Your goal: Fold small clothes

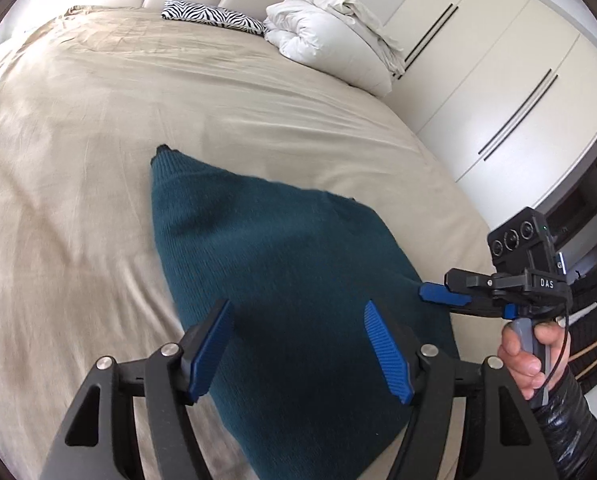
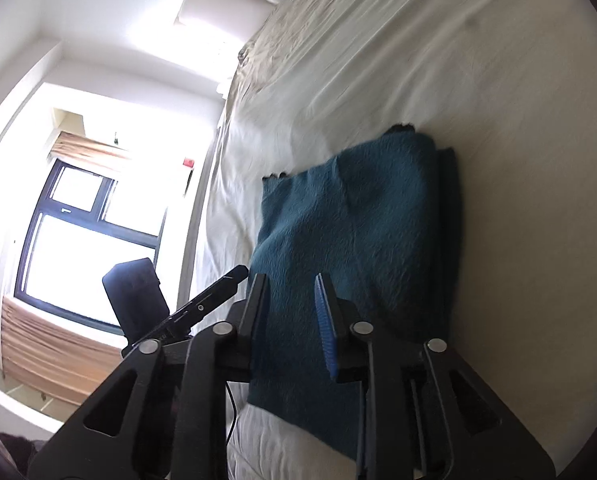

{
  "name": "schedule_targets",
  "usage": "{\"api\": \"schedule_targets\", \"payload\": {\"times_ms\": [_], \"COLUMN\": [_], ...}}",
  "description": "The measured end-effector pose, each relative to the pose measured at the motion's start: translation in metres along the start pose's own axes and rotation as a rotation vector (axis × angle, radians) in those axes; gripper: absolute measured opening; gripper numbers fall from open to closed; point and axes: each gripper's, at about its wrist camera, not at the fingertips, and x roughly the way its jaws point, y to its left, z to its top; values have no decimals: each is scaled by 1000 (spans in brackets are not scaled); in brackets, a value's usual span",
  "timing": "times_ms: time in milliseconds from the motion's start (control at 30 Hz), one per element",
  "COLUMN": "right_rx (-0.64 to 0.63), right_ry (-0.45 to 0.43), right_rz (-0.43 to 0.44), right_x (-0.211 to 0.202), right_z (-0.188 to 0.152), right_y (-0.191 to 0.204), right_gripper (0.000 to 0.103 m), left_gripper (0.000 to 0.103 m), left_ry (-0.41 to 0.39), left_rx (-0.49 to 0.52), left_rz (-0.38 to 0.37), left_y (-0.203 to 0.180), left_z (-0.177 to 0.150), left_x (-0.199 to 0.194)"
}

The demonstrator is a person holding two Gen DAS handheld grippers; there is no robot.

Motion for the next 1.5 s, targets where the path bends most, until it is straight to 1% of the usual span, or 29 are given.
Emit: {"api": "schedule_targets", "payload": {"times_ms": [33, 100, 167, 200, 267, 333, 433, 500, 633, 733, 767, 800, 833, 867, 900, 933, 967, 1033, 1100, 1167, 1233, 1267, 1333, 1400, 1500], "right_rx": [-10, 16, 60, 72, 97, 81, 107, 111, 41, 66, 77, 77, 70, 68, 65, 58, 53, 52, 59, 75, 128, 143, 157, 164, 149], "right_ry": [15, 36, 8, -8, -24, -38, -53, -63, -51, -41, -44, -54, -68, -85, -107, -130, -141, -122, -94, -59, -16, 3, 22, 33, 68], "right_rz": [-5, -31, 39, 56, 73, 70, 97, 95, 36, 40, 28, -22, -49, -39, -43, -69, -100, -132, -154, -148, -122, -103, -86, -72, -73], "right_x": [3, 9, 5, 1, -6, -9, -12, -16, -10, -10, -13, -19, -26, -35, -41, -47, -48, -37, -19, -4, 13, 20, 31, 36, 48], "right_z": [-9, -23, -33, -38, -49, -59, -68, -72, -81, -84, -83, -76, -75, -73, -70, -64, -57, -39, -20, -4, 11, 17, 27, 36, 46], "right_y": [-3, -17, -32, -37, -47, -53, -63, -66, -55, -57, -57, -54, -53, -51, -50, -47, -44, -40, -39, -45, -54, -58, -62, -64, -63], "right_gripper": [48, 48, 48, 48, 48, 47, 45, 45, 45, 45, 46, 49, 51, 52, 52, 58, 67, 68, 68, 68, 68, 68, 68, 68, 68], "left_gripper": [70, 70, 71, 72, 72, 72, 71, 71, 72, 72, 72, 72, 72, 73, 74, 75, 75, 75, 76, 76, 77, 77, 77, 76, 72], "left_ry": [9, 15, 4, 4, 0, -4, -24, -39, -51, -49, -70, -94, -109, -114, -108, -92, -67, -19, 15, 40, 64, 68, 70, 89, 129], "left_rx": [18, 45, 27, 16, 14, 9, -31, -44, -87, -142, -154, -160, -170, -186, -203, -217, -227, -243, -258, -293, -321, -335, -351, -351, -374], "left_rz": [5, 31, 15, 5, -1, -13, -31, -31, -42, -37, -32, -32, -31, -26, -24, -22, -19, -28, -64, -68, -105, -110, -127, -142, -187], "left_y": [-4, -9, -8, -7, -5, -2, 5, 6, 13, 25, 29, 33, 37, 43, 48, 52, 54, 55, 56, 57, 62, 64, 67, 68, 70], "left_z": [-9, -21, -27, -28, -31, -34, -42, -46, -51, -52, -53, -54, -54, -52, -50, -47, -44, -39, -34, -32, -31, -30, -25, -20, -15], "left_x": [1, 4, 1, 0, -1, -2, -7, -11, -18, -28, -35, -42, -48, -51, -49, -44, -37, -22, -8, 4, 13, 16, 19, 24, 34]}}
